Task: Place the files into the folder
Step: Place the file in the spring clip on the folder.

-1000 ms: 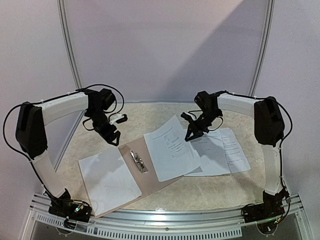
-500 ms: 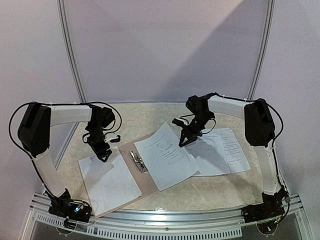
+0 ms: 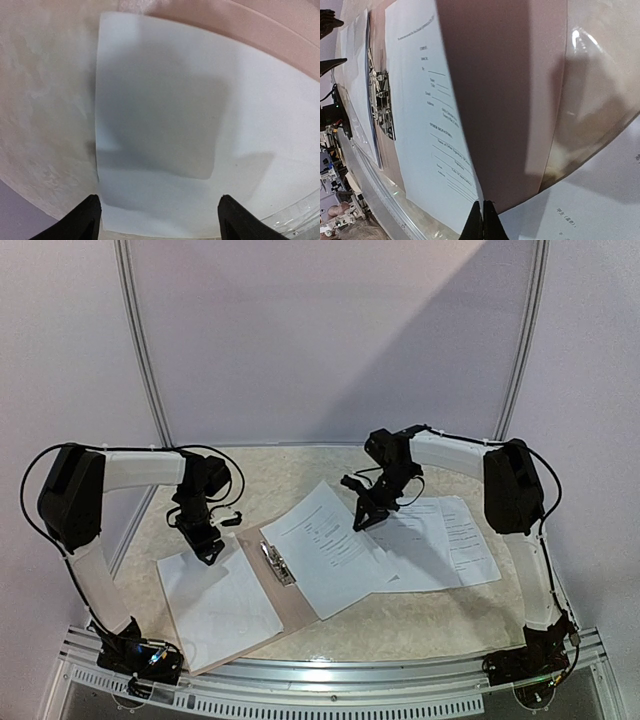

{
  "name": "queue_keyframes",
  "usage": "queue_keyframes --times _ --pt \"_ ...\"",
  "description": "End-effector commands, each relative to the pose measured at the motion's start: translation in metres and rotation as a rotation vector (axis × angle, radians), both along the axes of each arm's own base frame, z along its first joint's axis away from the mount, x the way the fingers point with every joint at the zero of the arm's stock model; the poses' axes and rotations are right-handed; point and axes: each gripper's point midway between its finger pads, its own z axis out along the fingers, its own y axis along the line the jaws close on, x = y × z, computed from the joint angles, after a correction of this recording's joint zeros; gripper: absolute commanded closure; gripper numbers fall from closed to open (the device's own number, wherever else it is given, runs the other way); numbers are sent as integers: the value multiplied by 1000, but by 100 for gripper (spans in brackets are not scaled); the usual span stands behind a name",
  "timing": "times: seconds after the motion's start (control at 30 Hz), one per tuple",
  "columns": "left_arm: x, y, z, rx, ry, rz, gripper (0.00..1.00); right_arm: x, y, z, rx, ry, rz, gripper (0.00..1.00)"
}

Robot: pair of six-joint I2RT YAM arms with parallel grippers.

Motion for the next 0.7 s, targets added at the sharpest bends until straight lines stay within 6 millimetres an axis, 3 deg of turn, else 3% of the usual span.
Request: queue_keyframes --times 0.0,0.2,0.53,0.67 --pt "1 0 -5 -14 6 2 18 14 -19 2 -104 -55 -43 100" --pt "1 -1 -4 -16 5 0 18 4 -22 37 -70 -100 9 100" --pt "0 -1 -4 -20 9 -1 18 -22 11 91 224 -155 122 100" --pt "0 -1 -3 -20 10 -2 18 -29 19 97 278 -151 133 100"
